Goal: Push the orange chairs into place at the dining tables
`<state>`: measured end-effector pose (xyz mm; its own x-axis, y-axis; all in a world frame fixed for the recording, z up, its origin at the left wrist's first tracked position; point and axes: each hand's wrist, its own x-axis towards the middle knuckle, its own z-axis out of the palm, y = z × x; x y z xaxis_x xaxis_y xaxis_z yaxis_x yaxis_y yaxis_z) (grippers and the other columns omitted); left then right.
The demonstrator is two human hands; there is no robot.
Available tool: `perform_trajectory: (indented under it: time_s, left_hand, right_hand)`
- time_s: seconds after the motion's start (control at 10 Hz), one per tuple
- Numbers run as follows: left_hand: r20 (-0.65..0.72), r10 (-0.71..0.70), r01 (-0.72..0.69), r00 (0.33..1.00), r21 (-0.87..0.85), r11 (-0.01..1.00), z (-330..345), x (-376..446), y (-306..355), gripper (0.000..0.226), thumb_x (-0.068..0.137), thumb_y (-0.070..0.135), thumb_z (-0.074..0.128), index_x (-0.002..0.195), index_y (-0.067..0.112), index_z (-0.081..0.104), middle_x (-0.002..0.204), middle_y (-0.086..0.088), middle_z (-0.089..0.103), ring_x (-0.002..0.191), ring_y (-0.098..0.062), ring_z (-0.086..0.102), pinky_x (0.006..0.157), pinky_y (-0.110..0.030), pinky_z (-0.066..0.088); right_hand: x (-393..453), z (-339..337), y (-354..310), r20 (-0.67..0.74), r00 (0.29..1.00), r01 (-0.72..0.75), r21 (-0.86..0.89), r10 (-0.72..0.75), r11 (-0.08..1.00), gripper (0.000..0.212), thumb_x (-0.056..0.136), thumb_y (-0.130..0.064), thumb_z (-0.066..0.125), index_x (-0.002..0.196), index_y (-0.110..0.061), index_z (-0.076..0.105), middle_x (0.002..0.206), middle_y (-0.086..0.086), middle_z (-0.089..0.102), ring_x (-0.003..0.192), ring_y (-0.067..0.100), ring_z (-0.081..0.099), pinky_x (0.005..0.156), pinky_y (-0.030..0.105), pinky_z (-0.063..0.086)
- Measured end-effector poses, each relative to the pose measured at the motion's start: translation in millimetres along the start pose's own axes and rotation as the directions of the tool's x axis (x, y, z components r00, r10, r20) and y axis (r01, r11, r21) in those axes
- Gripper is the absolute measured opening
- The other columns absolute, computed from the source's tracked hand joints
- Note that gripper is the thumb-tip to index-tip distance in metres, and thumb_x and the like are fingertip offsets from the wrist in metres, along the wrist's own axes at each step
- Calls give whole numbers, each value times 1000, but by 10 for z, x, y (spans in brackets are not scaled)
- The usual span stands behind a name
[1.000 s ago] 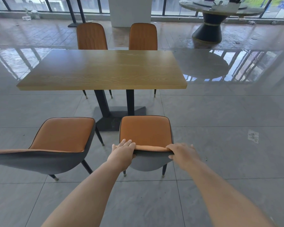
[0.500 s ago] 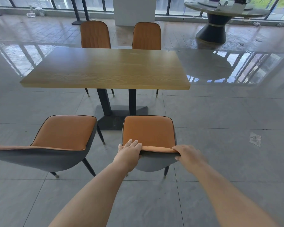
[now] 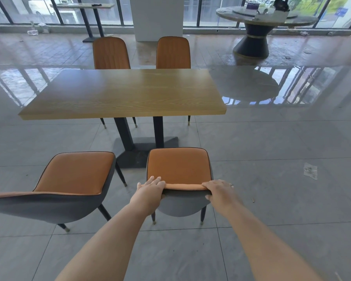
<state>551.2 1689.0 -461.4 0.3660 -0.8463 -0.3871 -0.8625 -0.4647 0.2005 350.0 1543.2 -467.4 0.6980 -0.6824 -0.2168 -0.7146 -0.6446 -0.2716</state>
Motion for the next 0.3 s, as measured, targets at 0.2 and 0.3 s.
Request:
perform_trajectory:
  time_s: [0.2, 0.3]
  left_hand:
    - [-2, -14, 14, 1000, -19, 1000, -15, -59, 53, 44, 103, 23, 41, 145, 16, 33, 160, -6, 19, 149, -27, 9, 116, -58, 14]
    - [-8, -35, 34, 999, -52, 998, -36, -76, 63, 59, 100, 34, 47, 150, 17, 23, 162, -3, 14, 149, -25, 6, 117, -57, 11]
  right_hand:
    - [4, 29, 36, 7, 1000, 2, -26, -2, 1000, 40, 92, -25, 57, 131, -34, 52, 131, -7, 56, 123, 19, 43, 101, 46, 38]
    - [-10, -73, -2, 48, 999, -1, -64, 4, 998, 50, 91, -34, 58, 139, -34, 42, 142, -7, 49, 131, 19, 38, 105, 47, 34]
